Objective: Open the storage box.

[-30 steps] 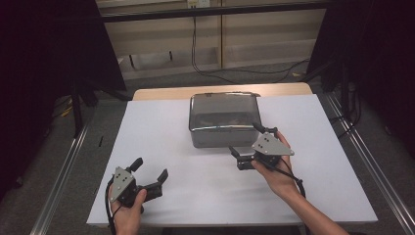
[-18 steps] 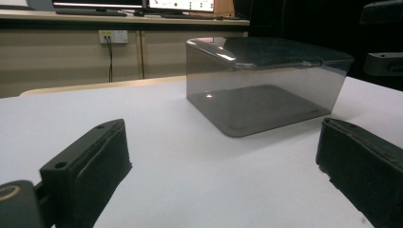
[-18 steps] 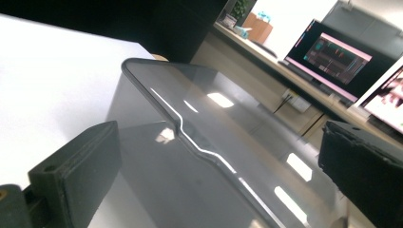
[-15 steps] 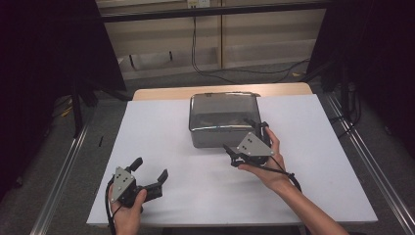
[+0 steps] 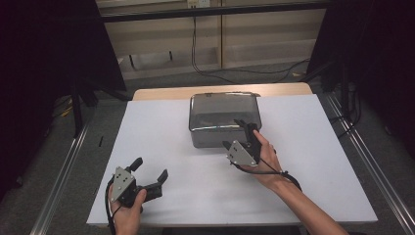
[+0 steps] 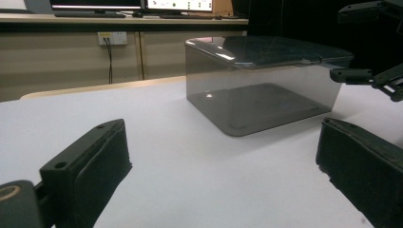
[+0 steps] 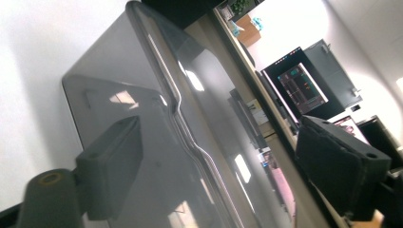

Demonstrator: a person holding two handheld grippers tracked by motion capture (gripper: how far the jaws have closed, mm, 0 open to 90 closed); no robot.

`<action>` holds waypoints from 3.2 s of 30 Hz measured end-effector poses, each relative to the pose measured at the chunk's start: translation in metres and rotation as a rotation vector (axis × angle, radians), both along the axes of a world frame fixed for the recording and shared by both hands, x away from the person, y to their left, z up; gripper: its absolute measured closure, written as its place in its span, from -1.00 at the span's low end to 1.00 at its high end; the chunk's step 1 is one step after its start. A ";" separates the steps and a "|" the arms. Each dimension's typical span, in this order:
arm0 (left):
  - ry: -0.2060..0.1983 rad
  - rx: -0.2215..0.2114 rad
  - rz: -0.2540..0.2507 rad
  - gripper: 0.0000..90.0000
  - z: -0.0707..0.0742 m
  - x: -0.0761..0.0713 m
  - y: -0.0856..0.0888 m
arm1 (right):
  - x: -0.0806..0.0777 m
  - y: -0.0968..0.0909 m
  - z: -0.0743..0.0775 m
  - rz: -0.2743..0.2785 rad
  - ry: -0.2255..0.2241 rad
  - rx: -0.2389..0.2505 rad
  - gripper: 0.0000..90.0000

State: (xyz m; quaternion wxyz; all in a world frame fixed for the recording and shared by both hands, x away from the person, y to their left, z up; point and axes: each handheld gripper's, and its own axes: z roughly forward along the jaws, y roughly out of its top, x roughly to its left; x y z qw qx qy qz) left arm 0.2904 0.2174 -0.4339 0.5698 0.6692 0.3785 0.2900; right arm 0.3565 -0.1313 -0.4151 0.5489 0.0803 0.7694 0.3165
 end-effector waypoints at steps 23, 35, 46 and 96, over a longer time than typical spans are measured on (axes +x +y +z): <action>0.005 0.016 0.002 -0.92 -0.001 0.003 -0.004 | 0.003 0.015 -0.017 -0.029 -0.105 -0.327 0.29; 0.008 0.026 0.005 -0.92 -0.002 0.004 -0.005 | 0.004 0.019 -0.020 -0.026 -0.123 -0.379 0.50; 0.012 0.031 0.013 -0.92 -0.002 0.005 -0.005 | 0.003 0.021 -0.017 -0.018 -0.135 -0.382 0.72; 0.012 0.029 -0.136 -0.94 0.012 0.052 -0.030 | 0.005 0.017 -0.002 -0.017 -0.158 -0.337 0.77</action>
